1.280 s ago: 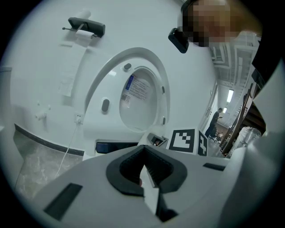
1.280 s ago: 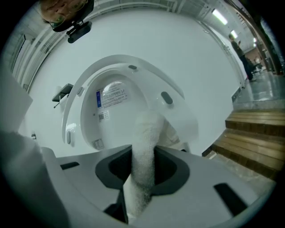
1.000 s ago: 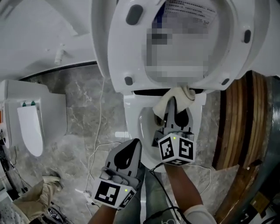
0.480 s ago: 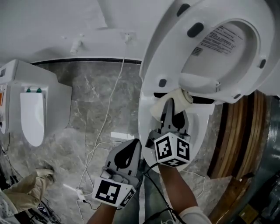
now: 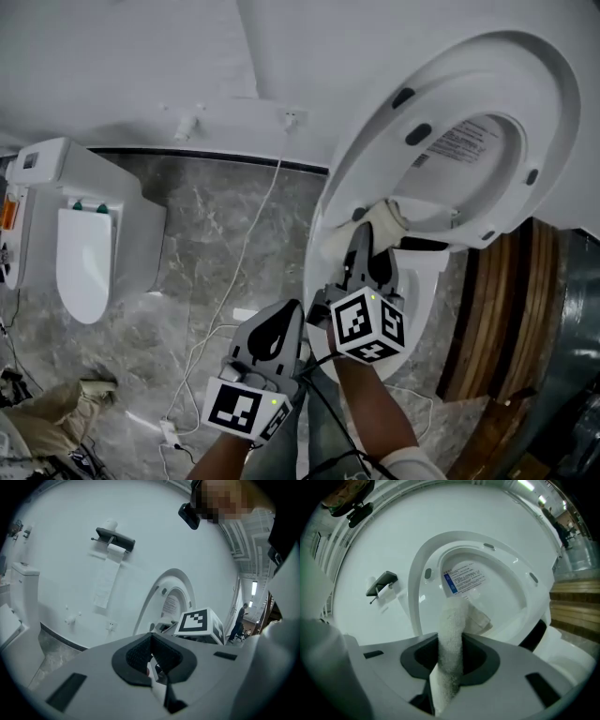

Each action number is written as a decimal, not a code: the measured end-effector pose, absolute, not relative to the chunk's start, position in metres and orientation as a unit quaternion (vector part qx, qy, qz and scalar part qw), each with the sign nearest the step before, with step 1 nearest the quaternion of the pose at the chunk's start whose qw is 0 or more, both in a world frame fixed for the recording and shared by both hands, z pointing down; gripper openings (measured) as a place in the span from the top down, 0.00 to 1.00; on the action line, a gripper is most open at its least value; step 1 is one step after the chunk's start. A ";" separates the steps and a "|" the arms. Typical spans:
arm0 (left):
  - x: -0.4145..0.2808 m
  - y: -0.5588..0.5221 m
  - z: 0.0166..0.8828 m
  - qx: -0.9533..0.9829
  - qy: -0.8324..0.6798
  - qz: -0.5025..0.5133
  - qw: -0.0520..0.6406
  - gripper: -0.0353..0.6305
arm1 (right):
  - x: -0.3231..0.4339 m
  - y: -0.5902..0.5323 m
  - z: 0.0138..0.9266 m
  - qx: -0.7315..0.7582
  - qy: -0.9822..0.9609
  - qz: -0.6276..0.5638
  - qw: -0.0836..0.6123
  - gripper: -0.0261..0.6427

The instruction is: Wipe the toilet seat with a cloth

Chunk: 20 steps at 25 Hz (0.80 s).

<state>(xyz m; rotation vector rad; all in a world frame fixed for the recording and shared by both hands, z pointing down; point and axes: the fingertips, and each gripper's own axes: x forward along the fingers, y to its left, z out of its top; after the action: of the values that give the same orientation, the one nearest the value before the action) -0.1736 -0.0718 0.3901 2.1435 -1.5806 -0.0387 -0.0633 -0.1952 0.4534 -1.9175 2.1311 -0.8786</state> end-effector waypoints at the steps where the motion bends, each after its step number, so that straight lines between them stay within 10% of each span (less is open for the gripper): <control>1: -0.176 -0.073 0.384 0.782 -0.578 -0.017 0.233 0.94 | -0.064 -0.196 0.451 -0.640 0.704 -0.298 0.071 0.81; 20: -0.188 -0.104 0.316 0.790 -0.578 -0.049 0.199 0.94 | -0.077 -0.229 0.378 -0.638 0.701 -0.302 0.102 0.81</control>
<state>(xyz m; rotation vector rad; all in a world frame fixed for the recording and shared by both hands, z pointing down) -0.1877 -0.1039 0.3158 2.2085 -1.6172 -0.1383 -0.0767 -0.2291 0.3784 -1.8842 2.0692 -0.8913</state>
